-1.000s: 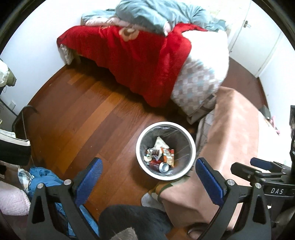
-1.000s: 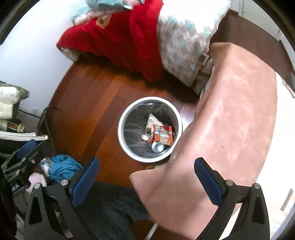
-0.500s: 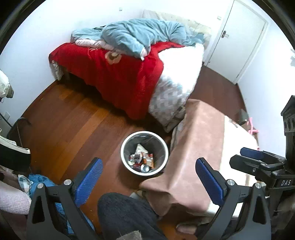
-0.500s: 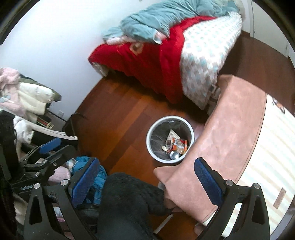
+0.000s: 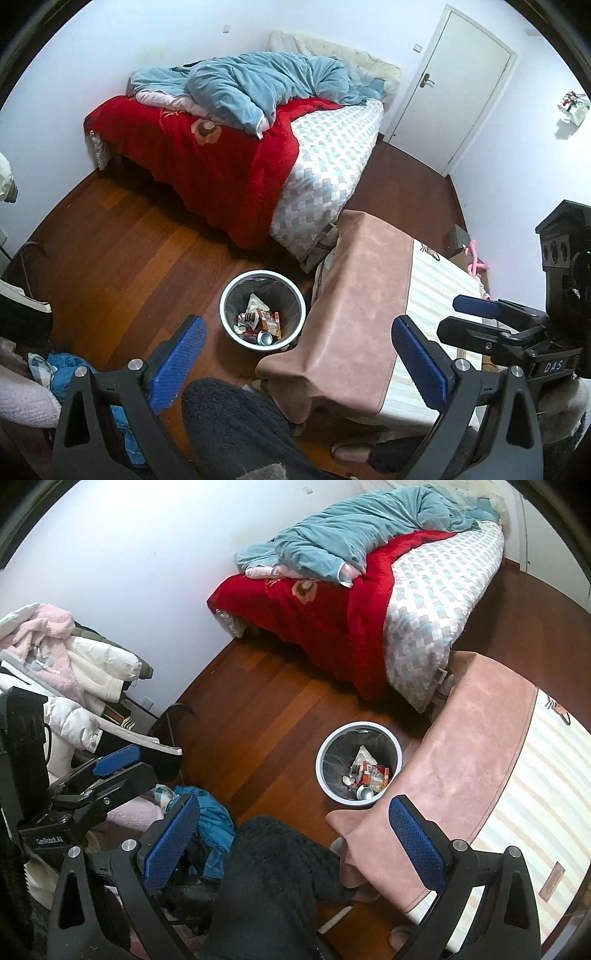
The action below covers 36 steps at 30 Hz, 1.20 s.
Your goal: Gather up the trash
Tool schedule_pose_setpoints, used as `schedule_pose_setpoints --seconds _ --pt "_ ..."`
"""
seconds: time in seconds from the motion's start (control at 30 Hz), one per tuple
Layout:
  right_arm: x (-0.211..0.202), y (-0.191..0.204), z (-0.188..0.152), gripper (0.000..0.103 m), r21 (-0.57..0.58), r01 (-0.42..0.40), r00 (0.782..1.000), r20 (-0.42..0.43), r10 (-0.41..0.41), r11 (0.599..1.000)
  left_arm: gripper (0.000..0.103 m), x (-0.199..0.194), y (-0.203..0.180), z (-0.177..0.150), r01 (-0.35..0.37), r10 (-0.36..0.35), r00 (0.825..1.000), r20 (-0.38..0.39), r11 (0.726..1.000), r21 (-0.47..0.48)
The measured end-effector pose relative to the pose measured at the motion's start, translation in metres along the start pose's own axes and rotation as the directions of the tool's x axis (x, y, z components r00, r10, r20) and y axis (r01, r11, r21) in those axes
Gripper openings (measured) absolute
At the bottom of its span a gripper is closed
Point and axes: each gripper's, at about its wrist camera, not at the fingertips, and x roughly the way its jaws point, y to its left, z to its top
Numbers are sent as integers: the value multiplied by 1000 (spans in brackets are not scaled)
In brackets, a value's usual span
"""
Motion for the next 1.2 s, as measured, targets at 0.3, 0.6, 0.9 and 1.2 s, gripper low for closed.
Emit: schedule_pose_setpoints --seconds 0.3,0.6,0.9,1.2 --pt "3 -1 1 103 4 11 1000 -8 -11 1000 103 0 4 -4 3 -3 1000 -3 1000 -19" --pt "11 -2 5 103 9 30 999 -19 -30 1000 103 7 11 -6 -1 0 1000 -16 999 -43" --pt "19 -2 8 103 7 36 999 -33 -36 999 103 14 16 -8 -3 1 999 -41 998 -59" --pt "27 -3 7 103 12 30 998 -50 -30 999 103 16 16 -9 -1 -2 999 -51 998 -56"
